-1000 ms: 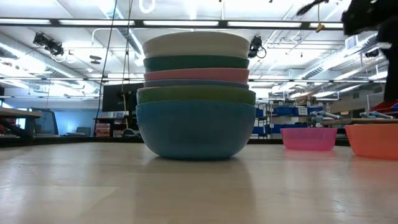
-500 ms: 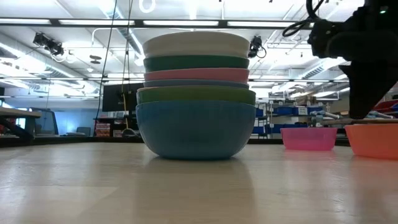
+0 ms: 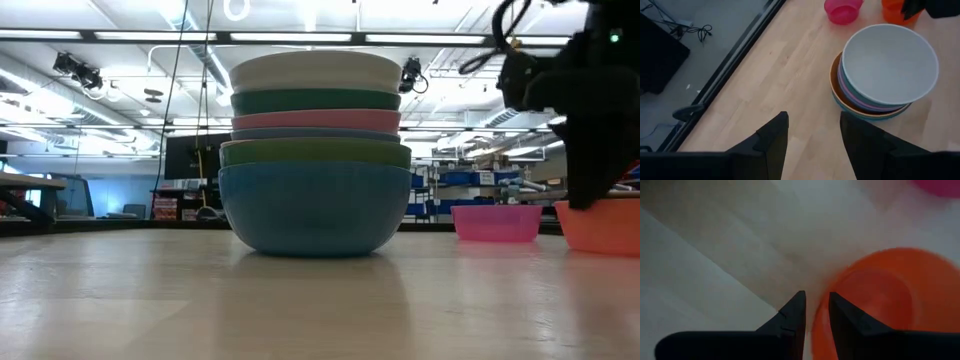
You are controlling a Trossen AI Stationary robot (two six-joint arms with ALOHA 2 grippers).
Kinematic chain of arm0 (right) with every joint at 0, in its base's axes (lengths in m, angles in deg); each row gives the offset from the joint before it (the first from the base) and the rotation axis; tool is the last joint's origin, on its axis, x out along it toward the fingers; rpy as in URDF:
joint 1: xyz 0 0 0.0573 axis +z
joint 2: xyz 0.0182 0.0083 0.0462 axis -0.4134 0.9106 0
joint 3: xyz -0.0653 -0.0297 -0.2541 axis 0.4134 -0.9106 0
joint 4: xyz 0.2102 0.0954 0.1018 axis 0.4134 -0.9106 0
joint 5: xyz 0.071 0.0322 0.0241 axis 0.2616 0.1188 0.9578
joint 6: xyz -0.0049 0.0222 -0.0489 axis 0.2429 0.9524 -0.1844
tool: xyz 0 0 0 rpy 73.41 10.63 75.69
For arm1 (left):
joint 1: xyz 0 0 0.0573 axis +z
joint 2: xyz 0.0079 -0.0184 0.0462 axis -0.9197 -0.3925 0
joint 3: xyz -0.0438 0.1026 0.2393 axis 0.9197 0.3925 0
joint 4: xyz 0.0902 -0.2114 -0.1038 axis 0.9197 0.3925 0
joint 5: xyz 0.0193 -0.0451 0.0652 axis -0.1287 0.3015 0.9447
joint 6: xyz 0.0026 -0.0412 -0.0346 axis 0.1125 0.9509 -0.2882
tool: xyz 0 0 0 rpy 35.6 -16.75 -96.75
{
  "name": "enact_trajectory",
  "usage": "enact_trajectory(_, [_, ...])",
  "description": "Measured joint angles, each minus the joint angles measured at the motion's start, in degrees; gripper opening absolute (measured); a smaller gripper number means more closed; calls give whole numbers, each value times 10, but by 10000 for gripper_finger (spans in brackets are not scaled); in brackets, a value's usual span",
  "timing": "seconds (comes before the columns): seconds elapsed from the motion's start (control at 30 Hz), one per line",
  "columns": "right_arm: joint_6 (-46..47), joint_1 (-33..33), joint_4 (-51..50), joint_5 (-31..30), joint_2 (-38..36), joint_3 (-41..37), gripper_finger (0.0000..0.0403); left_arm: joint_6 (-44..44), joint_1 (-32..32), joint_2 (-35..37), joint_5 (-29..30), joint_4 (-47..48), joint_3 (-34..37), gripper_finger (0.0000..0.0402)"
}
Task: Nest bowls inside each other
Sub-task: Stack the orange bowl on top of the white bowl
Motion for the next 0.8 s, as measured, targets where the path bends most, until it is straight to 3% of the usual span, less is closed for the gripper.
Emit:
enact_trajectory(0.2, [14,4,40,-3,0,-42,64,4,0,0,0,1,0,187])
enact_trajectory(0.37, [-13,4,54,-5,0,-54,14,4,0,0,14,1,0,187])
enact_trajectory(0.5, [-41,4,56,-10,0,-42,3,5,0,0,18,1,0,188])
enact_trajectory(0.63, [-79,12,53,-46,0,1,1,23,0,0,4,1,24,187])
enact_trajectory(0.8, [-182,13,52,-123,0,110,1,55,0,0,-17,1,90,188])
